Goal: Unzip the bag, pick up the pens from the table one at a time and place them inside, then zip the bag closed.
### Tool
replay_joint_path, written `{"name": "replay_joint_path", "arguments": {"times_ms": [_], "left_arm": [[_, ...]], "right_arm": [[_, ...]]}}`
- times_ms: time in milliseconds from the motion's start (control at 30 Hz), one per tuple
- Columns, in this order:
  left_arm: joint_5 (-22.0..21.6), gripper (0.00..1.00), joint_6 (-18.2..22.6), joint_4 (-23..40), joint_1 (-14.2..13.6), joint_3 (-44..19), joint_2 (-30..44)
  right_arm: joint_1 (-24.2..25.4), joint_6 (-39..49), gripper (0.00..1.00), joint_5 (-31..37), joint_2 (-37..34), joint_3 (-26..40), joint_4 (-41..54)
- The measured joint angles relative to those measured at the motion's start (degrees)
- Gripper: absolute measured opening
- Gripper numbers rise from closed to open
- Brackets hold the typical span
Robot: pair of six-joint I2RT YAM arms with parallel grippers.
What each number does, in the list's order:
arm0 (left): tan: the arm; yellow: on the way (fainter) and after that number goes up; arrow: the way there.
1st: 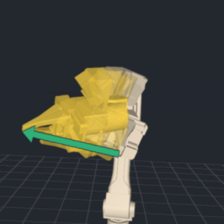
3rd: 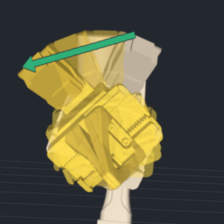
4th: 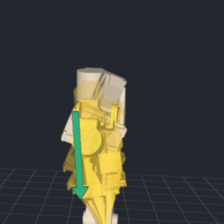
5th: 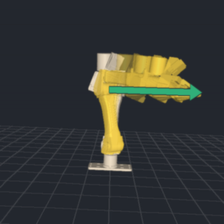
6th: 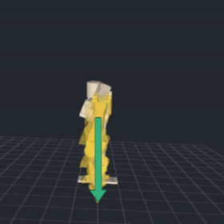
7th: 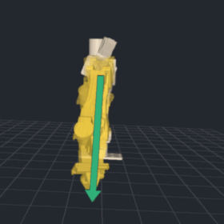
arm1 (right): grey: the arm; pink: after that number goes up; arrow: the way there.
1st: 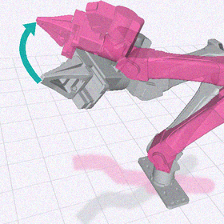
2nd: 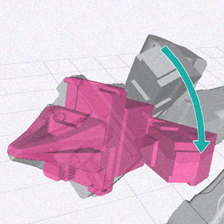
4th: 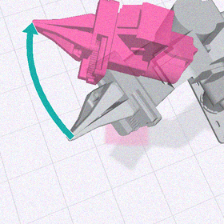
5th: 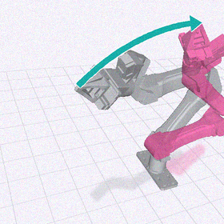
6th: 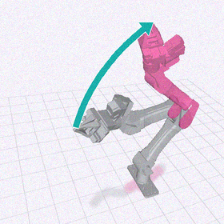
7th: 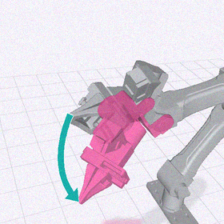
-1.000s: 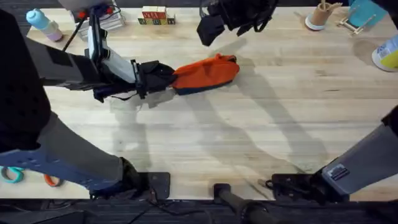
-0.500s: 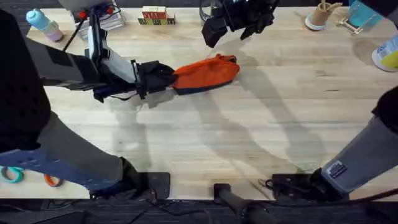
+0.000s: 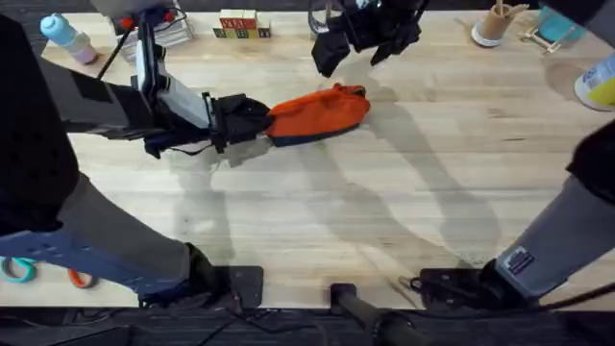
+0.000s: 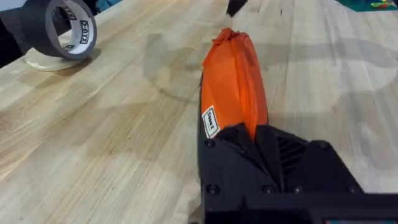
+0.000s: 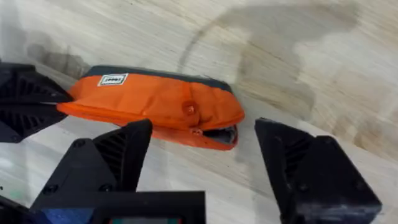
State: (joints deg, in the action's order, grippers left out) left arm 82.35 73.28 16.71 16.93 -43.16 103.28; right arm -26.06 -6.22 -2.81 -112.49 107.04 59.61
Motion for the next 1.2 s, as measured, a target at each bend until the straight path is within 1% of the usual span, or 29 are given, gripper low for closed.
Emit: {"name": "replay_joint_path", "arguments": {"times_ms": [200, 333, 400, 467, 567, 633, 733, 867, 933, 1000, 1200], "left_arm": [[0.00, 0.042, 0.00, 0.00, 0.00, 0.02, 0.00], [0.00, 0.042, 0.00, 0.00, 0.00, 0.02, 0.00], [0.00, 0.042, 0.00, 0.00, 0.00, 0.01, 0.00], [0.00, 0.042, 0.00, 0.00, 0.00, 0.02, 0.00], [0.00, 0.042, 0.00, 0.00, 0.00, 0.01, 0.00], [0.00, 0.042, 0.00, 0.00, 0.00, 0.02, 0.00], [0.00, 0.042, 0.00, 0.00, 0.00, 0.02, 0.00], [0.00, 0.042, 0.00, 0.01, 0.00, 0.02, 0.00], [0.00, 0.042, 0.00, 0.02, 0.00, 0.02, 0.00], [0.00, 0.042, 0.00, 0.00, 0.00, 0.02, 0.00], [0.00, 0.042, 0.00, 0.02, 0.00, 0.02, 0.00]], "right_arm": [[0.00, 0.00, 0.996, -0.02, -2.99, 0.00, -0.17], [0.00, 0.00, 0.993, -0.46, -3.19, 0.02, -0.99], [0.00, 0.01, 0.979, -1.64, -3.19, 0.02, -1.09], [0.00, 0.00, 0.936, -3.23, -3.27, 0.02, -1.16], [-0.02, 0.00, 0.933, -3.76, -3.75, 0.04, -1.15], [-0.02, 0.02, 0.910, -4.07, -4.42, 0.04, -1.11], [-0.02, 0.00, 0.831, -4.11, -5.62, 0.04, -1.11], [-0.02, 0.00, 0.656, -4.31, -6.31, 0.04, -1.14], [-0.02, -0.02, 0.591, -4.33, -6.29, 0.04, -1.16], [-0.02, 0.00, 0.559, -4.35, -6.31, 0.04, -1.14], [-0.01, 0.00, 0.402, -4.48, -6.31, 0.04, -0.86]]}}
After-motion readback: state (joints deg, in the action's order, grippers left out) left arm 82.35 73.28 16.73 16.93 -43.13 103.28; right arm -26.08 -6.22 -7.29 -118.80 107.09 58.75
